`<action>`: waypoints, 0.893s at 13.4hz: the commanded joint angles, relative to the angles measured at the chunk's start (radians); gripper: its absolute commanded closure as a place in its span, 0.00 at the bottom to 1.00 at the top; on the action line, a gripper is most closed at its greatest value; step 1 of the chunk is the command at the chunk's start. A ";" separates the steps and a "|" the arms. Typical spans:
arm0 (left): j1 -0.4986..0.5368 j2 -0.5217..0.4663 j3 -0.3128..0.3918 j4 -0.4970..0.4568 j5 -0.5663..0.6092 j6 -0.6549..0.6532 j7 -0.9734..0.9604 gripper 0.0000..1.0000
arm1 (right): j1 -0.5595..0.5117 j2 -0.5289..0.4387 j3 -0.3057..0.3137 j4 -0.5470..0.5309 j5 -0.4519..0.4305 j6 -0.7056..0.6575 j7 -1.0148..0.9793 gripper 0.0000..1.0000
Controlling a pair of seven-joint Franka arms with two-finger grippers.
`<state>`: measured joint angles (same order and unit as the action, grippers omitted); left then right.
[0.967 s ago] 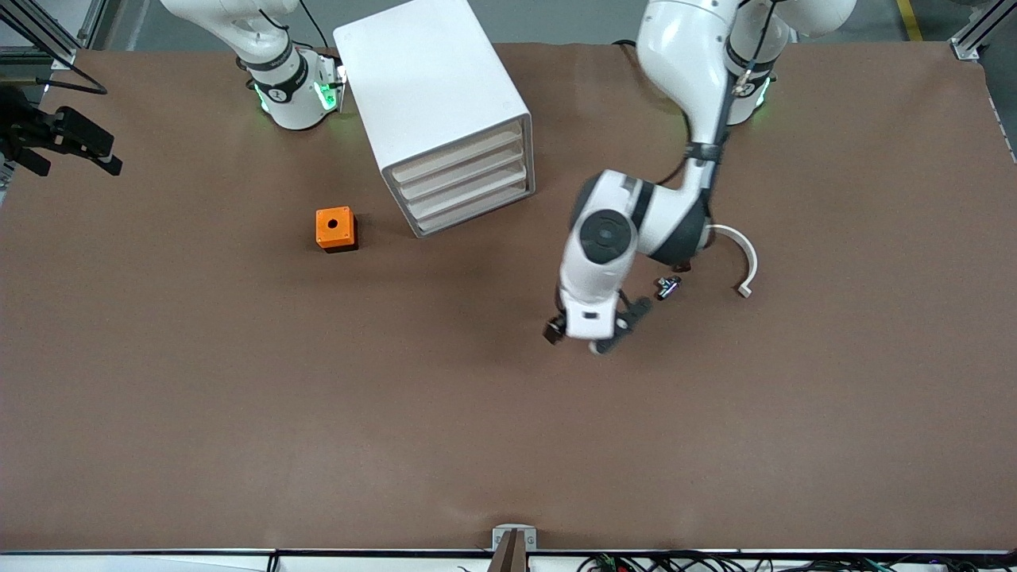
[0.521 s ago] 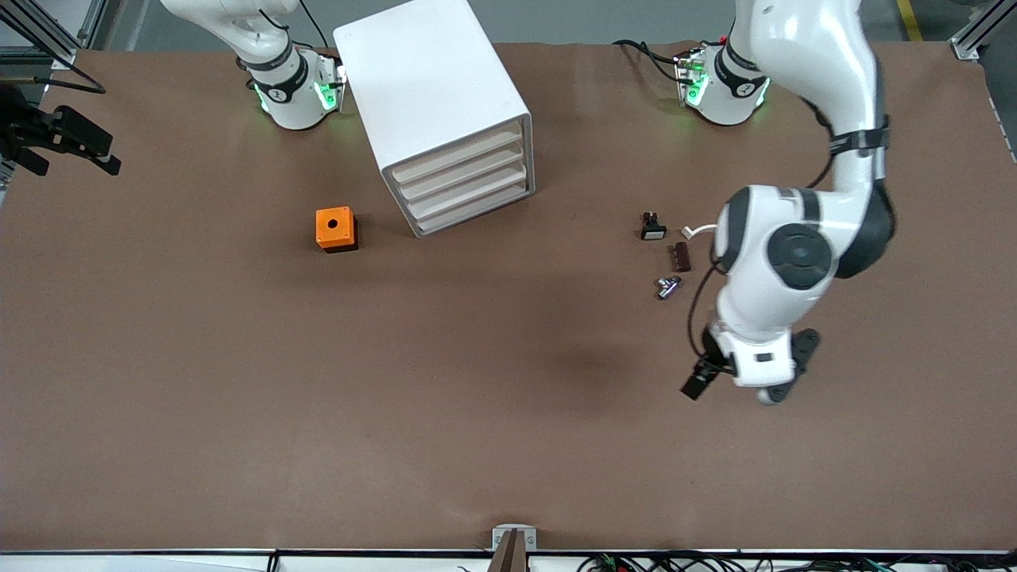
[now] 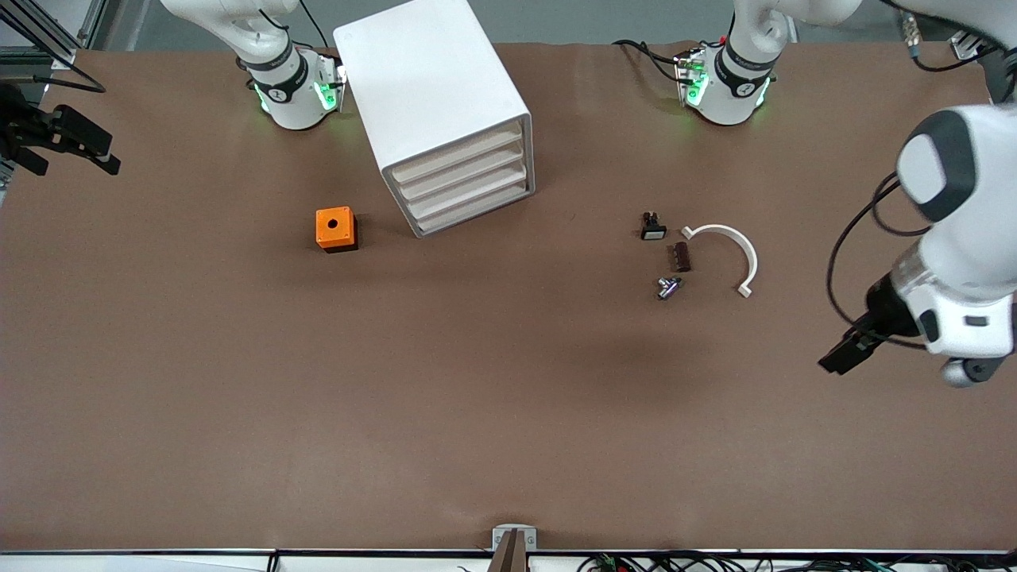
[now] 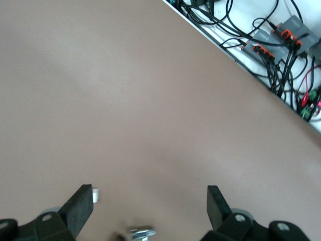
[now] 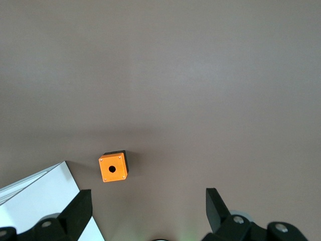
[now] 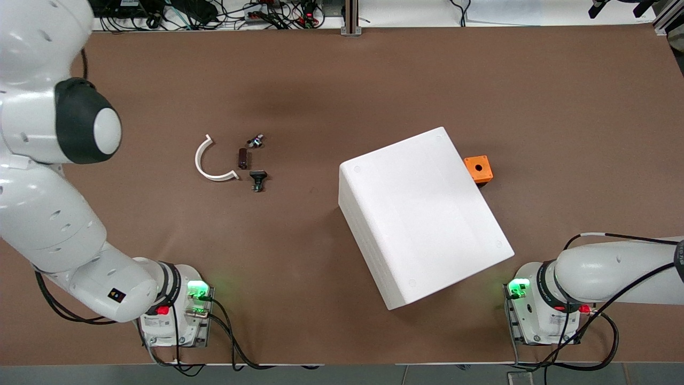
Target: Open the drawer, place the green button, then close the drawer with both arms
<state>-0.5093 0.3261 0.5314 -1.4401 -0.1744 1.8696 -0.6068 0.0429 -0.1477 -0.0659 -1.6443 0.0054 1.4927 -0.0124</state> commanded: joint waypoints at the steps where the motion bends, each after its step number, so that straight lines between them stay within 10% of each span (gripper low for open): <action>1: 0.040 -0.068 -0.007 0.023 0.027 -0.093 0.132 0.00 | -0.005 0.022 0.005 0.018 -0.004 0.015 0.008 0.00; 12: 0.106 -0.301 -0.047 -0.002 0.133 -0.342 0.441 0.00 | 0.037 0.023 0.011 0.032 0.024 0.009 0.011 0.00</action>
<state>-0.4048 0.0612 0.5080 -1.4157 -0.0684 1.5458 -0.1767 0.0772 -0.1339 -0.0511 -1.6353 0.0148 1.5135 -0.0107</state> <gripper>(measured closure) 0.000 0.000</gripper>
